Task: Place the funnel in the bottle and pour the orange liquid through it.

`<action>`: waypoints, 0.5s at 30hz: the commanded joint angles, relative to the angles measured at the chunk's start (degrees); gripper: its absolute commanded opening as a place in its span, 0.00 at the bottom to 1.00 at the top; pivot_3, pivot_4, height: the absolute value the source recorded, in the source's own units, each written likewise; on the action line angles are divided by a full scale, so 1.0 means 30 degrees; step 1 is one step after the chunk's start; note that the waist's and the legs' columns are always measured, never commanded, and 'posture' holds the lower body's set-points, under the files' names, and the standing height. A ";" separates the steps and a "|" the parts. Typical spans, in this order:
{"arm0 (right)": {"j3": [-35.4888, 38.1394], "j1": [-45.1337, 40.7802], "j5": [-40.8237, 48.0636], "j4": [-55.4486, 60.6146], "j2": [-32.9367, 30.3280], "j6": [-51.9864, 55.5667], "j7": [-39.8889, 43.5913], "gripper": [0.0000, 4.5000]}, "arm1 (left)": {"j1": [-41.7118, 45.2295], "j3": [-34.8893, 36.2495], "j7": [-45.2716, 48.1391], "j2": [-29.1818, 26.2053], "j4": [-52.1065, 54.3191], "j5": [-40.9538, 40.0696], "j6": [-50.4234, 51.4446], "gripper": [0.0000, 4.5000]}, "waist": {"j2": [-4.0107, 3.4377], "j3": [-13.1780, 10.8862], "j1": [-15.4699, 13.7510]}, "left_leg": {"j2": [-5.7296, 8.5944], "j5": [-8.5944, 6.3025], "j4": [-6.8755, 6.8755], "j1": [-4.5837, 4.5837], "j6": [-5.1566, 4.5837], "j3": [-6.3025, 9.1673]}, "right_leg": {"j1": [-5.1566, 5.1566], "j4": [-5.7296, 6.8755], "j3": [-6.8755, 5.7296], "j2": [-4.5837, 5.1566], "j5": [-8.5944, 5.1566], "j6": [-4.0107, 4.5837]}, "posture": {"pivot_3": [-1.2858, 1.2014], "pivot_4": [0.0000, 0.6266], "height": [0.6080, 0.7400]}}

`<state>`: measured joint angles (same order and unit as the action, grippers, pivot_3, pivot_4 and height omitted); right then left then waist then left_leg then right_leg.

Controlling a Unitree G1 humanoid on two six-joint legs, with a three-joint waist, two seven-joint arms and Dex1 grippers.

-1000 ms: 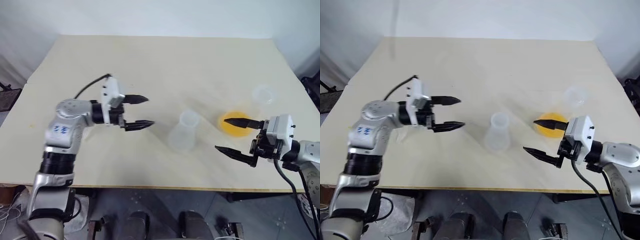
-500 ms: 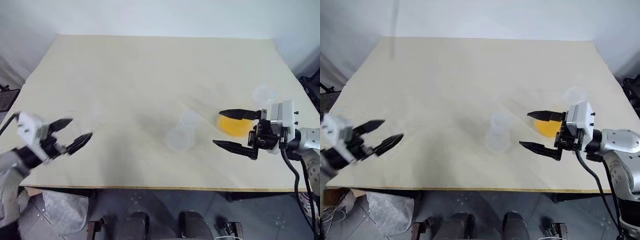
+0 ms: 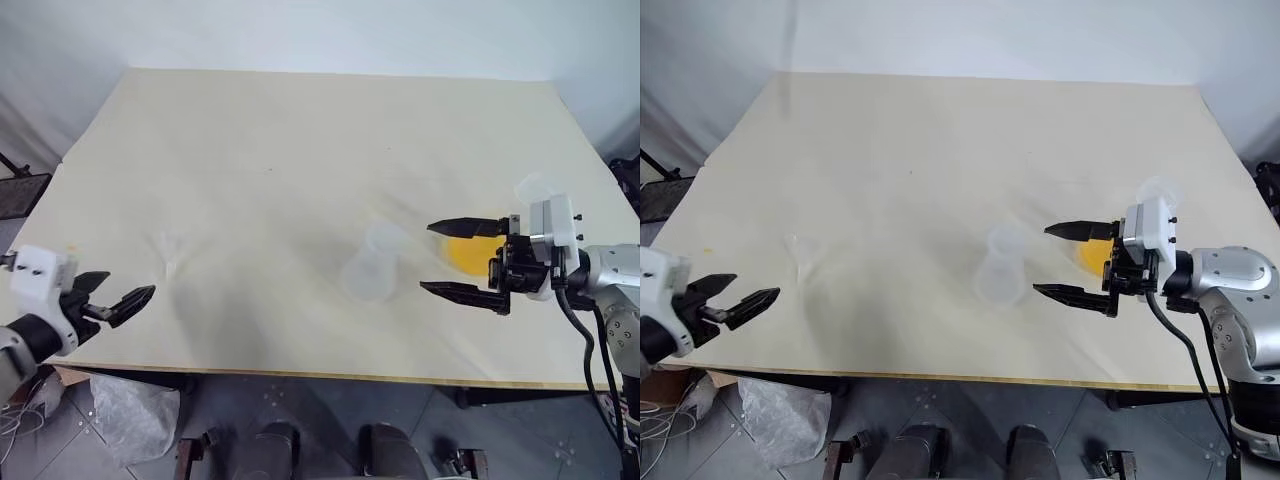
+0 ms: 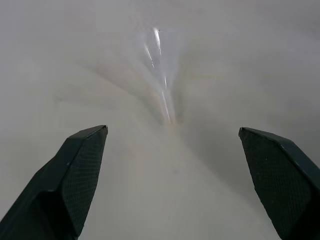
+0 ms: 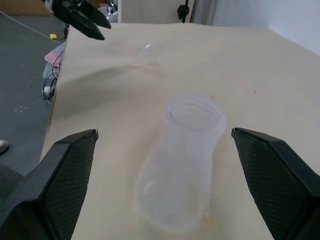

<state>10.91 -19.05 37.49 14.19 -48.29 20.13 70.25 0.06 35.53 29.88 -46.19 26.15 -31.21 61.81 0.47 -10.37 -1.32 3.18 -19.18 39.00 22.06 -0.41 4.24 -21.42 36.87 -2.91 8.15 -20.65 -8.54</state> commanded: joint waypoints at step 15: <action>0.1171 0.0975 0.0430 0.1417 -0.0885 0.0434 -0.0103 1.00 | 0.7633 -0.2880 -0.3910 0.0559 -0.2413 0.0465 0.8639 1.00 | 0.0001 -0.0001 0.0371 | 0.0003 0.0001 -0.0017 0.0004 0.0002 -0.0015 | -0.0025 0.0044 0.0000 -0.0019 0.0000 -0.0001 | 0.52 0.24 1.00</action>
<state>11.92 -16.42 37.37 15.97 -49.92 21.38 70.17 21.74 24.56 18.70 -44.30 17.55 -30.02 86.47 0.48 -10.37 -0.20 3.19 -19.18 38.95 22.07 -0.40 4.20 -21.50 37.01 -2.91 8.09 -20.65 -8.54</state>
